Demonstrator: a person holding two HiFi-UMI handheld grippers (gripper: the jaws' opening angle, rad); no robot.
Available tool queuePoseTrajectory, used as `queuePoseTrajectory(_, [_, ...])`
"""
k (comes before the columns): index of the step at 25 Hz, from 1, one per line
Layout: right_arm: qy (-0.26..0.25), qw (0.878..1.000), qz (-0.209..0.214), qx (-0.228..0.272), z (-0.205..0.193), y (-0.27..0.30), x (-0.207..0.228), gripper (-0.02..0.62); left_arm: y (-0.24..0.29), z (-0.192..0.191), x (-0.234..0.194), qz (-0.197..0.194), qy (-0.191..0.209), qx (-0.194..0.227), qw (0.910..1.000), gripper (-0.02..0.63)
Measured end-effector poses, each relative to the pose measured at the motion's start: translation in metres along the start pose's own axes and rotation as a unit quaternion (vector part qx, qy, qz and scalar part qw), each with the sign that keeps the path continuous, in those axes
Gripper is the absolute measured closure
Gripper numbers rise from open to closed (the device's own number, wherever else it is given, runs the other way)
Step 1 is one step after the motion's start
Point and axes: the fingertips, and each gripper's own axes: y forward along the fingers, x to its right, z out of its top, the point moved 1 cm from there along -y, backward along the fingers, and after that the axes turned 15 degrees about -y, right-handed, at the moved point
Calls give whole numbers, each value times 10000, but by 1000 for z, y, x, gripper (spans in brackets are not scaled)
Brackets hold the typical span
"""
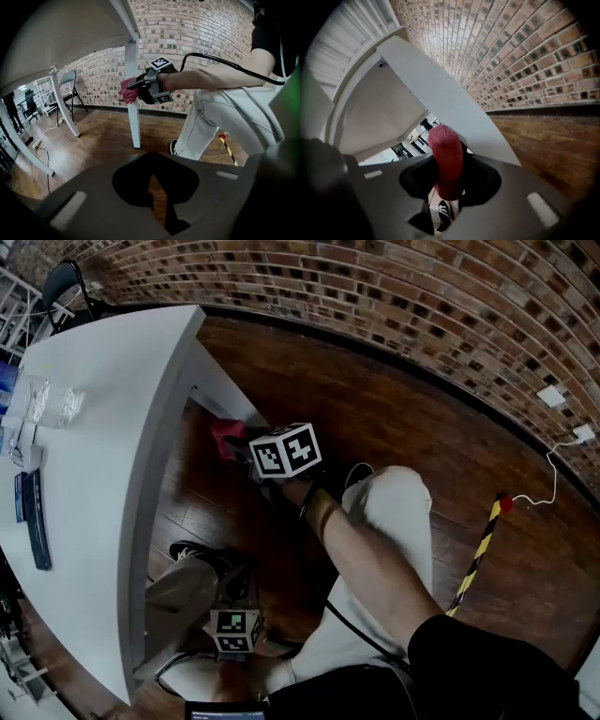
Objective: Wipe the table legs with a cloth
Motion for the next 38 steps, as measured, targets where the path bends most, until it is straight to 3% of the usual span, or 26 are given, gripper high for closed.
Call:
queuePoseTrajectory(5, [637,9979,-93,-103,-26,7,21,482,4,-7,3,53,-78,-156,9998,603])
queuePoseTrajectory(13, [1302,9899,-346,-430,-82,20,56,480,18,-2,7,150,-604,-236,9978,604])
queuePoseTrajectory(29, [2249,9724,-424,-442,-179,66,114,482,50,37,2,362,-1062,-211,9935,604])
queuePoseTrajectory(38, [2504,9600,-645,-1075,-261,90,159,483,80,23,0,324,-1580,-634,9849,604])
